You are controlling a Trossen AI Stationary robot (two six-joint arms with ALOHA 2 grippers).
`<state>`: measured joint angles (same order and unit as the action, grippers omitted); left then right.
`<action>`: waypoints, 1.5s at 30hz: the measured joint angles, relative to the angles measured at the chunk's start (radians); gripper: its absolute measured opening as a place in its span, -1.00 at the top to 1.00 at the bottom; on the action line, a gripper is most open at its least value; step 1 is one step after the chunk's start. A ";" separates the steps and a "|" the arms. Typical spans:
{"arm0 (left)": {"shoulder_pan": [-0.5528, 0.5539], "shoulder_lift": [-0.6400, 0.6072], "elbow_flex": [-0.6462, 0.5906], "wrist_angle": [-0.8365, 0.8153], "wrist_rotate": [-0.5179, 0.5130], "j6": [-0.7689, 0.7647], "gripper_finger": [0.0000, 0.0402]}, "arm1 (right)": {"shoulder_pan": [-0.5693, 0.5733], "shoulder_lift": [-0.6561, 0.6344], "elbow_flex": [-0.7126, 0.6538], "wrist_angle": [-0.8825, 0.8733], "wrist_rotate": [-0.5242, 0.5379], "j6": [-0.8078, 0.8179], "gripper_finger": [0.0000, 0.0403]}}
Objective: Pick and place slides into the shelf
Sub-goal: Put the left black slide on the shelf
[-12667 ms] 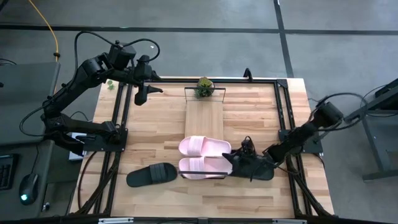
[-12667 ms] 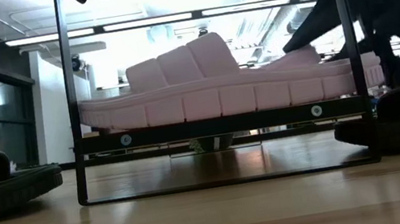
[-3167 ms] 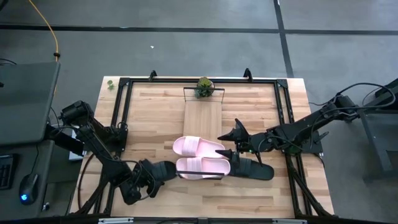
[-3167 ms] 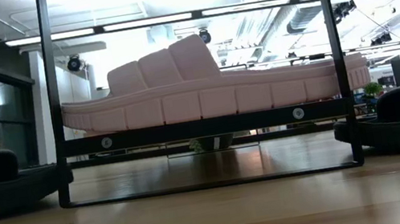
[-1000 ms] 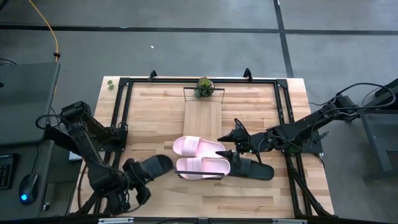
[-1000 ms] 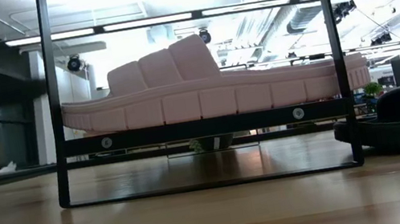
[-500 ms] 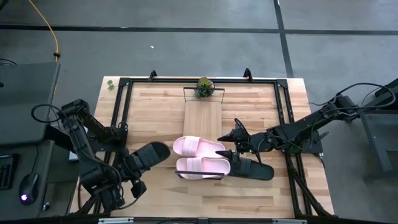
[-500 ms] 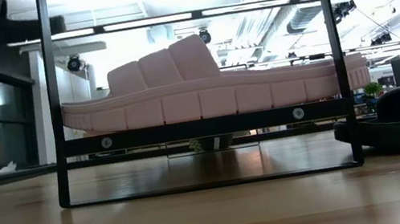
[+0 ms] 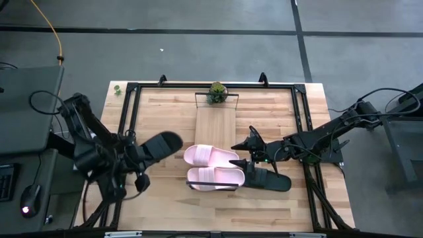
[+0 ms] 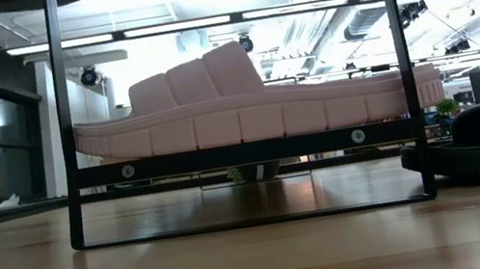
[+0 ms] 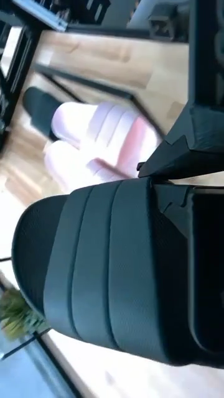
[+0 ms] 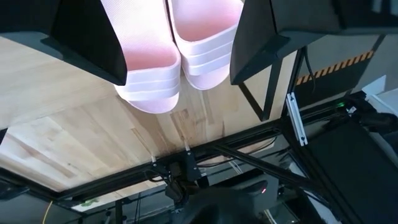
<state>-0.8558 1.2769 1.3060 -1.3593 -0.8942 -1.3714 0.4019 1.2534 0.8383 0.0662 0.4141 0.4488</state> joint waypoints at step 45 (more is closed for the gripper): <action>1.258 -0.070 -0.390 1.063 1.259 1.279 1.00 | -0.197 -0.066 0.000 -0.035 0.125 -0.248 -0.37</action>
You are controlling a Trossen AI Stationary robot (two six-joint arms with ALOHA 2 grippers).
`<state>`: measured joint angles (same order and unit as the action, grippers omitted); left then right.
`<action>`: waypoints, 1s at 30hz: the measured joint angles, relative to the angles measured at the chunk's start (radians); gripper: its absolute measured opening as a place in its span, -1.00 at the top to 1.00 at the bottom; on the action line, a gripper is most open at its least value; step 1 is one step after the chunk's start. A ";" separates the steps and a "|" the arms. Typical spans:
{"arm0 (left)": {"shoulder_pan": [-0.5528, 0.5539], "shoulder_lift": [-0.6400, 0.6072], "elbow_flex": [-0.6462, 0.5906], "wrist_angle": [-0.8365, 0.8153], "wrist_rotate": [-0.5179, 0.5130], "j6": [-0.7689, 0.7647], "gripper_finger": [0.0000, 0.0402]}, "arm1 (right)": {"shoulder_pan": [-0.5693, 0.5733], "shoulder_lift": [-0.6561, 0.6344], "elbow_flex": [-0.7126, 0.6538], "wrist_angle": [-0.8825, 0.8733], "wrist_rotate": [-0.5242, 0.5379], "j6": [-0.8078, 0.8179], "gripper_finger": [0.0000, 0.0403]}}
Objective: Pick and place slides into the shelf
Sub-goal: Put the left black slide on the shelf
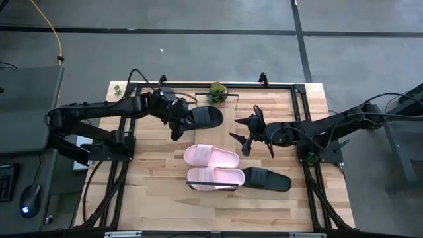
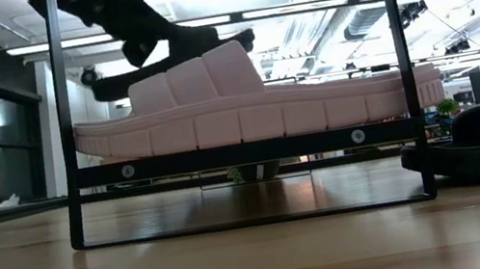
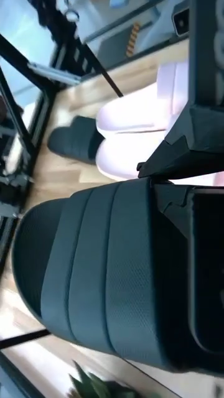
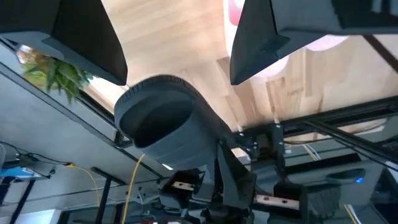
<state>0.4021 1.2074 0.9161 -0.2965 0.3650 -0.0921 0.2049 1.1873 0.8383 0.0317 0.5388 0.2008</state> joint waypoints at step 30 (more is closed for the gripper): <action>0.244 0.331 0.095 0.199 0.360 0.066 1.00 | -0.011 -0.039 0.000 -0.058 -0.038 0.006 -0.37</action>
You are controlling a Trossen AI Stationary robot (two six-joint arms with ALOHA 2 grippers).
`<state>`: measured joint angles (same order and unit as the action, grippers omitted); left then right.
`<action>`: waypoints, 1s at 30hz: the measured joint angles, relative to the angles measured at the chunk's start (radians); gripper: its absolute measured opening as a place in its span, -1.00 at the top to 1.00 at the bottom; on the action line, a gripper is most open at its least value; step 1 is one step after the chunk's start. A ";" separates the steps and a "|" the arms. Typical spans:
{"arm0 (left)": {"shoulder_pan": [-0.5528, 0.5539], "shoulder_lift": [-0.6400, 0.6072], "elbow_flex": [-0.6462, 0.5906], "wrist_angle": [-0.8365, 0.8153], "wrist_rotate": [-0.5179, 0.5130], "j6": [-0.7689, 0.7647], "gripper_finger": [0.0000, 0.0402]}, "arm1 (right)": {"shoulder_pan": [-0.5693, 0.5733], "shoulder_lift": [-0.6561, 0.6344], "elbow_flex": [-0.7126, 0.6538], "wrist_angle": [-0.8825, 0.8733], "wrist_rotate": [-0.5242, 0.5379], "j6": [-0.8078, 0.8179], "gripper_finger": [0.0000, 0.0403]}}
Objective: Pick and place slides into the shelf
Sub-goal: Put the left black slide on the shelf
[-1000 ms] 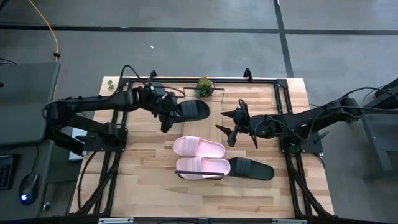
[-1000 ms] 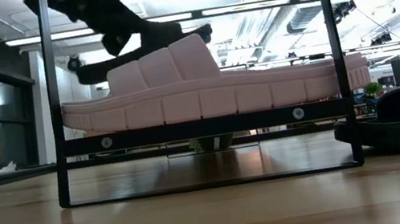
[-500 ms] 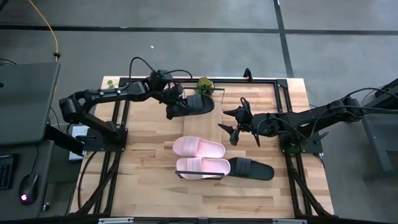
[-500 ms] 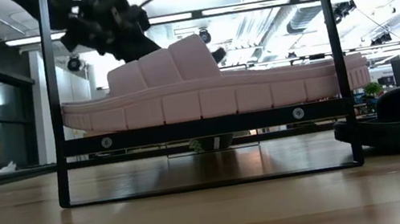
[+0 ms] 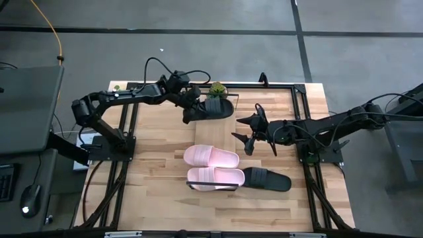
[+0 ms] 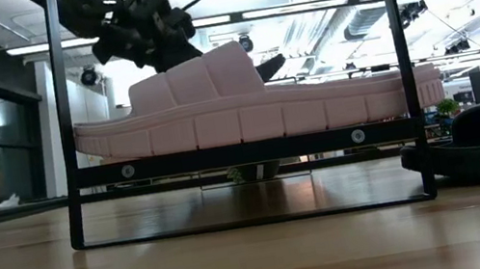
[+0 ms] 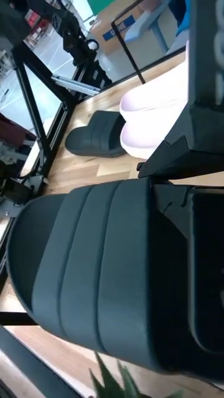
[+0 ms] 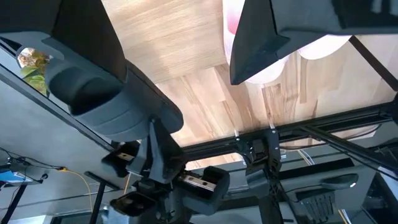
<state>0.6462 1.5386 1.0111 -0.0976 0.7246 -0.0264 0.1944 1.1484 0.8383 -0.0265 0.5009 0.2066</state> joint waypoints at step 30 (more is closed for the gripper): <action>-0.048 0.079 0.005 0.080 -0.080 0.025 1.00 | 0.000 0.000 0.000 0.000 -0.004 0.002 -0.37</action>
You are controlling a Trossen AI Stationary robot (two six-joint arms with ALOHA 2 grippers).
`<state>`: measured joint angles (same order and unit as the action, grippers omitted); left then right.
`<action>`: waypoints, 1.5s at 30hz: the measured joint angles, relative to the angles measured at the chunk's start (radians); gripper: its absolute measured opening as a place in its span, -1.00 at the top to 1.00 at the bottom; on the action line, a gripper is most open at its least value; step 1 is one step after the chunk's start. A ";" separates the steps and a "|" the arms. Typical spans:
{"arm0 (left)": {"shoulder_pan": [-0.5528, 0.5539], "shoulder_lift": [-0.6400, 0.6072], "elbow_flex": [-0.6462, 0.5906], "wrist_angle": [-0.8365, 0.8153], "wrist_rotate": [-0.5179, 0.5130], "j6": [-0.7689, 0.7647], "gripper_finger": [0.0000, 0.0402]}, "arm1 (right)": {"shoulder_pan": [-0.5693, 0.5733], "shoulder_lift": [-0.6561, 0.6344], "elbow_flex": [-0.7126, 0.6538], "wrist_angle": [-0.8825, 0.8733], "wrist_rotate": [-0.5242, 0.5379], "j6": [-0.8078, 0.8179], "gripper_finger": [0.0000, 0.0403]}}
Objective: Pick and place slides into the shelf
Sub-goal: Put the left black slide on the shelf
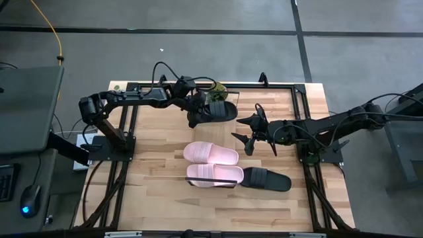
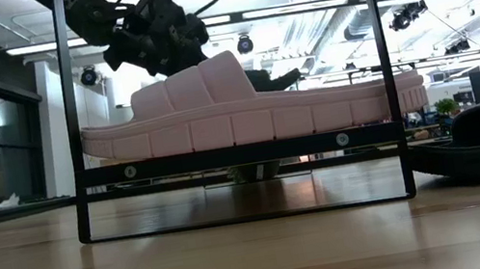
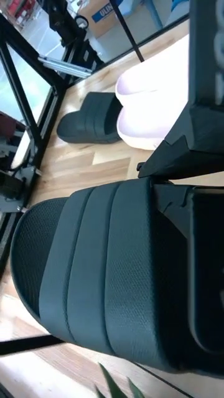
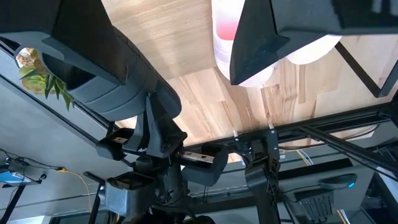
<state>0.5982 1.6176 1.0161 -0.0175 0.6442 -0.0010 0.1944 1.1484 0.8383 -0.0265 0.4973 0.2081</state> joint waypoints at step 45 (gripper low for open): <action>0.011 0.184 0.180 -0.166 -0.175 0.047 1.00 | 0.000 0.000 0.000 0.000 -0.010 0.009 -0.37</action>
<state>0.6093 1.8015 1.1957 -0.1836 0.4688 0.0458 0.1944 1.1488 0.8383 -0.0265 0.4877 0.2166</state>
